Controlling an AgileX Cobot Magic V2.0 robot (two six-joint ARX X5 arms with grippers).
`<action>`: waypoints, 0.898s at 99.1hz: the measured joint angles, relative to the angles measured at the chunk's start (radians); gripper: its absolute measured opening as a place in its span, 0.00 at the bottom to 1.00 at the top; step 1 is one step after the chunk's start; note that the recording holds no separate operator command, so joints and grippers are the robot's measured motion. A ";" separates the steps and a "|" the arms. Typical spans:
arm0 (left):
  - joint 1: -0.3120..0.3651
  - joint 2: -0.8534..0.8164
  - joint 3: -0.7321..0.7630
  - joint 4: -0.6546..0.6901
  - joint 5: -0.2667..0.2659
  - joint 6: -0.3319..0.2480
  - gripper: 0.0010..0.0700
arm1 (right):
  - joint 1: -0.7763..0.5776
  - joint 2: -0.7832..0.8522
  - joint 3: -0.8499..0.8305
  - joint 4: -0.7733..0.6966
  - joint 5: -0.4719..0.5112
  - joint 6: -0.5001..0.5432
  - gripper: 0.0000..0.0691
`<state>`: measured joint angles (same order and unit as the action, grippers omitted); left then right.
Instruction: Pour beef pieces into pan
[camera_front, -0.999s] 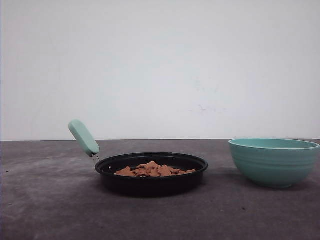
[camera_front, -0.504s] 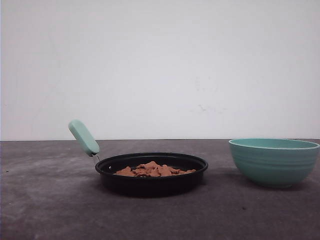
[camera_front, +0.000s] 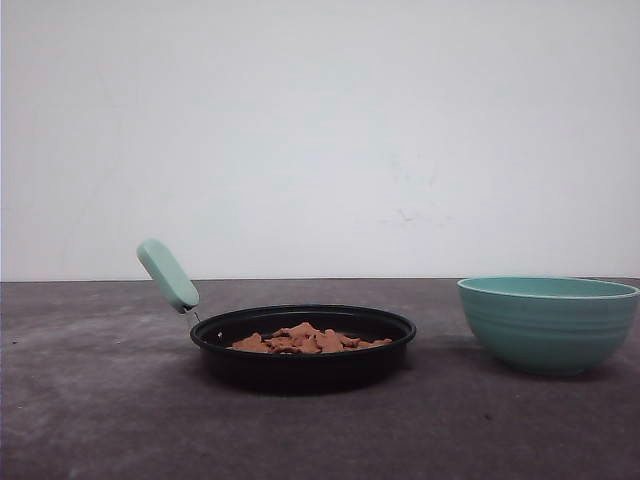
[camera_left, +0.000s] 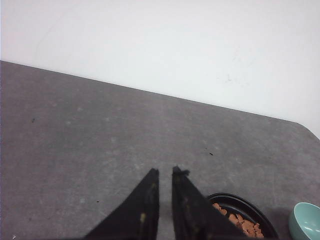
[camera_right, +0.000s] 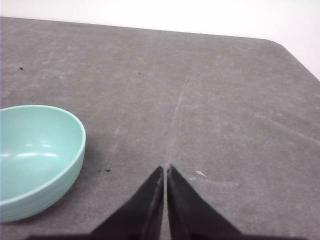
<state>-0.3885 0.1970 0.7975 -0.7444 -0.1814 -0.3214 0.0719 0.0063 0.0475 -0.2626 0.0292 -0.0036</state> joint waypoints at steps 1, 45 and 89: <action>0.000 0.000 0.000 0.000 0.000 0.000 0.02 | 0.000 0.000 0.000 0.001 0.000 0.000 0.01; 0.000 0.000 0.000 0.000 0.000 0.000 0.02 | 0.000 0.000 0.000 0.037 -0.002 0.000 0.01; 0.017 -0.007 0.000 -0.003 0.000 0.041 0.02 | 0.000 0.000 0.000 0.037 -0.002 0.000 0.01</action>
<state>-0.3717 0.1902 0.7975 -0.7471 -0.1810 -0.2806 0.0719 0.0063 0.0475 -0.2260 0.0269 -0.0036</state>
